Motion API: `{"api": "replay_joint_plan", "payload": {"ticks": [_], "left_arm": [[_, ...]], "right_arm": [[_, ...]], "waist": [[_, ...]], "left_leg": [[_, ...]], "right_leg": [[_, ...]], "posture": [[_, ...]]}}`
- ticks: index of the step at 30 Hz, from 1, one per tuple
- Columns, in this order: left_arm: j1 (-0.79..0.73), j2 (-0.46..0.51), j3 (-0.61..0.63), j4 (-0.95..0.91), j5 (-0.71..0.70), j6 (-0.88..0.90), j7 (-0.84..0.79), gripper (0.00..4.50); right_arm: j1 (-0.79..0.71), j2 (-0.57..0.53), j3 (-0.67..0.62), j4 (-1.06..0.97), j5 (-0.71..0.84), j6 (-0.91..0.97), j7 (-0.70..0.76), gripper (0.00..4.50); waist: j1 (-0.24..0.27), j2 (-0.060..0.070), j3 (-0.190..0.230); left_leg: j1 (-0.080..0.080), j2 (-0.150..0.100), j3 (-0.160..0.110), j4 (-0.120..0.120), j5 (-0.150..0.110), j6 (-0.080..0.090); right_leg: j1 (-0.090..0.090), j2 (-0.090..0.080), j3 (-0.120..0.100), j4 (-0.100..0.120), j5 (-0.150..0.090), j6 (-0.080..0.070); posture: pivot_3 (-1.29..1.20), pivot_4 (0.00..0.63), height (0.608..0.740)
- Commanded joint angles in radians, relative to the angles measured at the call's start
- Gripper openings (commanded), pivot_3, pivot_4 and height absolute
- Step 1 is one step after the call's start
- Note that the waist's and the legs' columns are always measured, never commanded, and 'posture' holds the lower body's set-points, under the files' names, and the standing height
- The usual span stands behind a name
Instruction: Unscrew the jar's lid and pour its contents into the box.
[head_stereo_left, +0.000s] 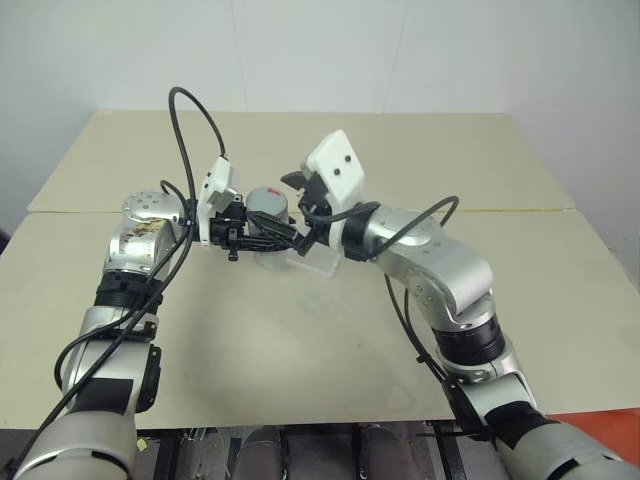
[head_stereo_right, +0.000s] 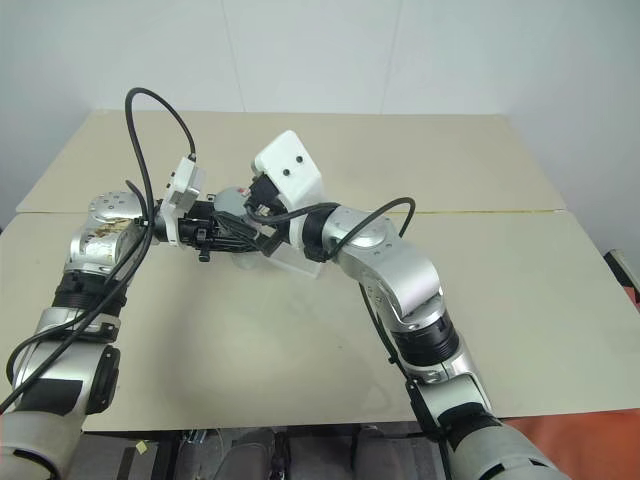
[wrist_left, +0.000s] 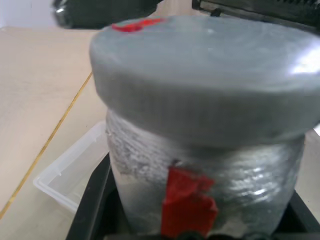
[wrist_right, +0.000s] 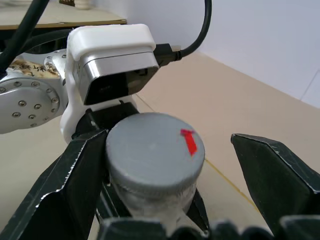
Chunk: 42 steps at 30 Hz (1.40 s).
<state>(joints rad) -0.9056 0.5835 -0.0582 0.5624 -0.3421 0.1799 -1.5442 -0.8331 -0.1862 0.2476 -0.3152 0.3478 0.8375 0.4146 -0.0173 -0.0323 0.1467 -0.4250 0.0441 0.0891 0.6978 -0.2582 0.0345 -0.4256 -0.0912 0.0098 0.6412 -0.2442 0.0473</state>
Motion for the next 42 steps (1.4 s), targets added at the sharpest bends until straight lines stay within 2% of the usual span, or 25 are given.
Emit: {"api": "replay_joint_plan", "payload": {"ticks": [1,25,28,32,42], "left_arm": [[-0.019,0.019,0.025,-0.022,-0.013,-0.004,-0.016,1.94],[-0.005,0.039,0.034,-0.036,-0.017,0.012,-0.032,1.94],[-0.014,0.034,0.034,-0.017,-0.008,0.002,-0.022,1.94],[-0.024,0.021,0.029,-0.005,-0.006,-0.004,-0.019,1.94],[-0.021,0.010,0.025,-0.020,-0.007,-0.002,-0.029,1.94]], "right_arm": [[0.015,-0.033,-0.064,-0.061,0.014,0.003,0.008,4.45],[0.070,-0.113,-0.104,-0.129,0.082,0.011,0.044,4.45],[0.093,-0.147,-0.133,-0.172,0.164,0.008,0.132,4.45],[0.083,-0.114,-0.154,-0.189,0.243,0.019,0.141,4.45],[-0.014,-0.011,-0.056,-0.030,0.118,-0.017,0.045,4.45]], "waist": [[0.000,0.000,0.000],[0.001,0.000,0.000],[0.002,0.000,0.000],[0.003,0.000,0.000],[0.000,0.000,0.000]], "left_leg": [[0.000,0.000,0.000,0.000,0.000,0.000],[0.000,0.000,0.000,0.000,-0.001,0.002],[0.000,0.000,0.000,0.000,-0.001,0.002],[0.000,0.000,0.000,0.000,-0.002,0.003],[0.000,0.000,0.000,0.000,-0.001,0.002]], "right_leg": [[0.000,0.000,0.000,0.000,0.000,0.000],[0.000,0.000,0.000,0.000,0.000,0.000],[0.000,0.000,0.000,0.000,0.000,0.000],[0.000,0.000,0.000,-0.001,0.000,0.000],[0.000,0.000,0.000,0.000,0.000,0.000]], "posture": [[0.00,0.150,0.740],[0.00,0.150,0.740],[0.00,0.150,0.740],[0.00,0.150,0.740],[0.00,0.150,0.740]]}}
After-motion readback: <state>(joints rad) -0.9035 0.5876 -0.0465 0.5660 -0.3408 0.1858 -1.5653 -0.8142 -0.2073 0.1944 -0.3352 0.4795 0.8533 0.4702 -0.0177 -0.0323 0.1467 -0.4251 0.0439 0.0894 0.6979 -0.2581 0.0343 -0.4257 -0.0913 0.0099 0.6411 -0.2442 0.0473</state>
